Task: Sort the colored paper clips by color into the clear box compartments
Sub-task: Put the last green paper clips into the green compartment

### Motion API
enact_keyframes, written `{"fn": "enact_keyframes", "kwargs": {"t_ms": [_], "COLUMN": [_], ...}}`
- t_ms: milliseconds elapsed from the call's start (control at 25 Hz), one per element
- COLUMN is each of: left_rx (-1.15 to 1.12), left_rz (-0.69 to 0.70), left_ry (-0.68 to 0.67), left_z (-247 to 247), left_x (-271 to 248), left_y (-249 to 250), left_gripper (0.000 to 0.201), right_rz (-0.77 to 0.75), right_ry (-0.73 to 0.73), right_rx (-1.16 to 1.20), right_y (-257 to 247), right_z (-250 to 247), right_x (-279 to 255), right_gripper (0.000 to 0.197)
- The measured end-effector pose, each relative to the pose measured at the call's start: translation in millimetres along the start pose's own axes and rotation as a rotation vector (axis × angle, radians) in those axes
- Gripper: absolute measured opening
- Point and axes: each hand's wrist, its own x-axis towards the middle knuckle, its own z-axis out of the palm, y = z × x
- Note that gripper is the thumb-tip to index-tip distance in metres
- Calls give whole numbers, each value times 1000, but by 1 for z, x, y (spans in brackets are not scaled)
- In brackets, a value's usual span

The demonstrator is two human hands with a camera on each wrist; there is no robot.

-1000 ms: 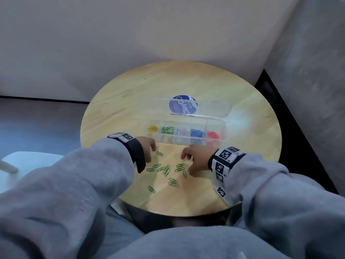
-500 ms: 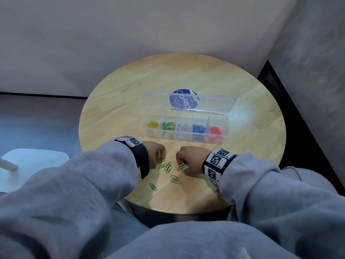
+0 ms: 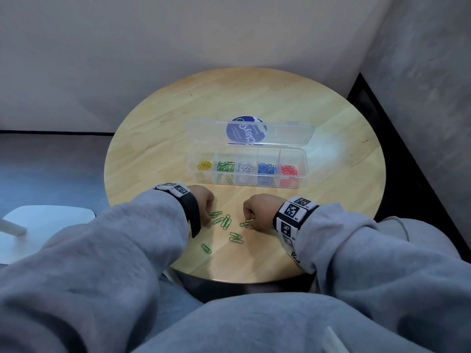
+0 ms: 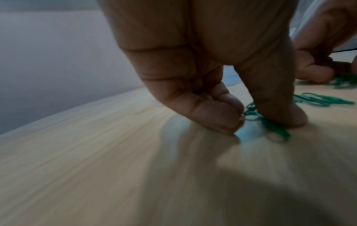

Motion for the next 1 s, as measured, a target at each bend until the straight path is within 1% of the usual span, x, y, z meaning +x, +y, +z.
{"fn": "enact_keyframes", "kwargs": {"t_ms": [80, 200, 240, 360, 480, 560, 640, 760, 800, 880, 1000], "left_rx": [22, 32, 23, -13, -23, -35, -61, -96, -85, -81, -88], "left_rz": [-53, -13, 20, 142, 193, 158, 99, 22, -2, -19, 4], "left_ry": [-26, -88, -74, 40, 109, 137, 124, 79, 69, 57, 51], "left_z": [1, 1, 0, -4, -2, -1, 0, 3, 6, 11, 9], "left_x": [0, -1, -2, -1, 2, 2, 2, 2, 3, 6, 9], "left_y": [-4, -7, -7, 1, 6, 7, 5, 3, 5, 12, 22], "left_gripper": [28, 26, 24, 13, 26, 39, 49, 56, 56, 49, 30], "right_rz": [10, 22, 24, 30, 33, 26, 17, 22, 27, 28, 18], "right_ry": [-12, -25, -26, -20, -9, -6, -10, -18, -18, -19, -27], "right_rx": [20, 47, 54, 65, 53, 35, 18, 4, 3, -6, -53], "right_y": [2, 2, 2, 3, 2, 2, 1, -1, -2, -4, -7], "right_z": [-2, -4, -4, -3, -2, -1, -1, -2, -3, -4, -3], "right_x": [1, 2, 3, 1, 0, 0, 1, 2, 2, 1, -1], "right_gripper": [22, 24, 24, 23, 23, 23, 23, 22, 22, 22, 15]}}
